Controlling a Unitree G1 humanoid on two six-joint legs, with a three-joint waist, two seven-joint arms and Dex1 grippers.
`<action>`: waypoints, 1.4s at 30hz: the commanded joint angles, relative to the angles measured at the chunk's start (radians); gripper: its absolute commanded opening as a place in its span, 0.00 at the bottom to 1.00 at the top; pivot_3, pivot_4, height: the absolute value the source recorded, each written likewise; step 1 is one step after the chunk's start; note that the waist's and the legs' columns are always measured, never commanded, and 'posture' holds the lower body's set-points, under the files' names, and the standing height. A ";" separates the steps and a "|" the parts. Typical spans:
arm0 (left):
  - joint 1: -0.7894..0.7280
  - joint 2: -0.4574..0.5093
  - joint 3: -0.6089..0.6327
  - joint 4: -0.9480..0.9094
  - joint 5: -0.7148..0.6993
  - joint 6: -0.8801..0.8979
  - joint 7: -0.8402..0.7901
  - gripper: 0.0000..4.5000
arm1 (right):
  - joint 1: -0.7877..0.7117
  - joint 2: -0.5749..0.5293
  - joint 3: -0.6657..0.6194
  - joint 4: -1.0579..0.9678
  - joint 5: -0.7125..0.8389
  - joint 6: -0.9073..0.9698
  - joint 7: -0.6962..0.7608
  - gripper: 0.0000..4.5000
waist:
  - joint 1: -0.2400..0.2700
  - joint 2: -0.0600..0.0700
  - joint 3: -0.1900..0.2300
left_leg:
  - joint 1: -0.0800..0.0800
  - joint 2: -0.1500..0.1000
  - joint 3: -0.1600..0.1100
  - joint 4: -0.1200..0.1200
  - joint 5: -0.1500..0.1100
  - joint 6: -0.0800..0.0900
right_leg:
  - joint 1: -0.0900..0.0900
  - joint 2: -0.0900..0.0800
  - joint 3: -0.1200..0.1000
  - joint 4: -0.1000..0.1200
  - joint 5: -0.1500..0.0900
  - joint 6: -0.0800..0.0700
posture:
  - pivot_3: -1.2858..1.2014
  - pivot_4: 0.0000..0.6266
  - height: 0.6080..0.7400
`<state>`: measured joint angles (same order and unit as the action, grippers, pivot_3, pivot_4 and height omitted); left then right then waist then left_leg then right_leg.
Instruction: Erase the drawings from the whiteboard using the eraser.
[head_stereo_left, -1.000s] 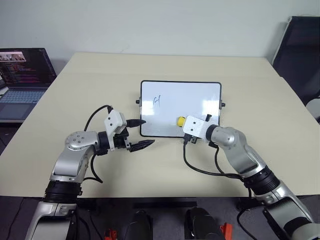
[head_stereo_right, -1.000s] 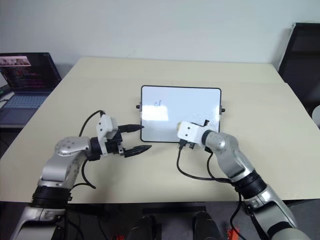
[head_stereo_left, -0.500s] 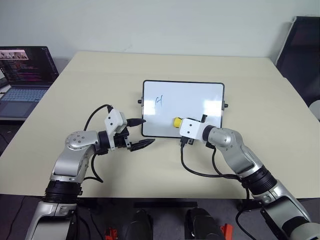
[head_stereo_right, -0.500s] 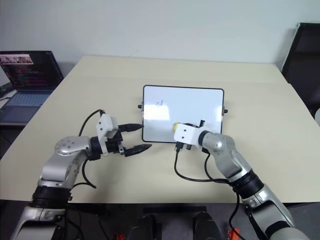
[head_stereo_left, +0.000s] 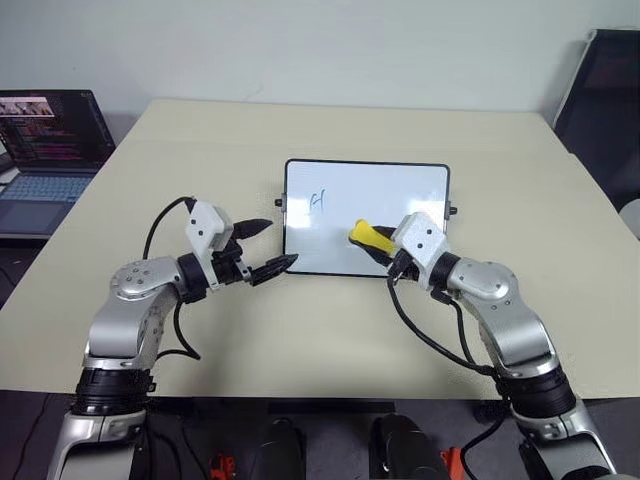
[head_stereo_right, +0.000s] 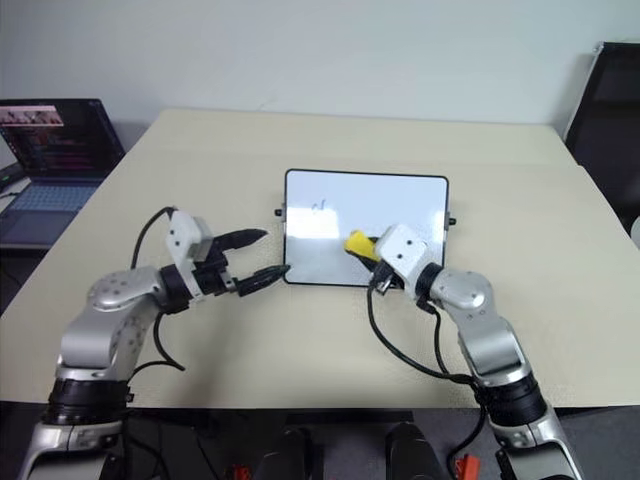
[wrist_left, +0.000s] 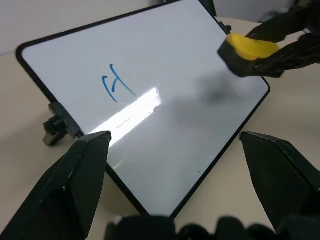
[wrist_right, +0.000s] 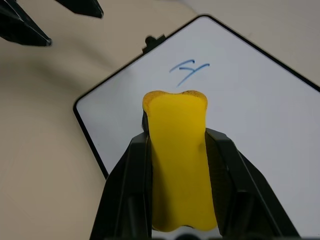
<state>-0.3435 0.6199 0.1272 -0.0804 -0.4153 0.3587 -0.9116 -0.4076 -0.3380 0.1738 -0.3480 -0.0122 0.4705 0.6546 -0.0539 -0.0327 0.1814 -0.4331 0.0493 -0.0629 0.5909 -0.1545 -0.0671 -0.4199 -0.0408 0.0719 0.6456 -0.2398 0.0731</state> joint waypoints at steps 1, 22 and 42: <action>0.019 0.010 0.056 -0.091 -0.033 0.032 0.052 1.00 | 0.021 0.007 -0.036 -0.097 0.068 0.026 -0.007 0.25 | 0.000 0.000 0.000 | 0.000 0.000 0.000 0.000 0.000 0.000 | 0.000 0.000 0.000 0.000 0.000 0.000 | 0.52 0.24 1.00; 0.025 0.054 0.049 -0.110 -0.002 0.049 0.112 1.00 | -0.143 0.009 0.086 0.111 -0.003 -0.059 -0.066 0.25 | -0.002 0.000 0.000 | 0.000 0.000 0.000 0.001 0.000 0.000 | 0.000 0.000 0.000 0.000 0.001 -0.001 | 0.52 0.24 1.00; 0.017 0.061 0.044 -0.079 0.024 0.035 0.123 1.00 | -0.533 0.109 0.264 0.859 -0.226 -0.298 0.014 0.25 | -0.004 0.000 0.000 | 0.001 0.000 0.000 0.000 0.000 0.000 | 0.000 0.001 0.000 0.002 0.001 0.001 | 0.52 0.24 1.00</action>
<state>-0.3245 0.6647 0.1435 -0.1380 -0.3934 0.4100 -0.7953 -0.9658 -0.2054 0.4027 0.5257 -0.2131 0.1482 0.6106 -0.0580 -0.0322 0.1817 -0.4319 0.0494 -0.0635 0.5909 -0.1544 -0.0670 -0.4195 -0.0400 0.0718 0.6475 -0.2391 0.0733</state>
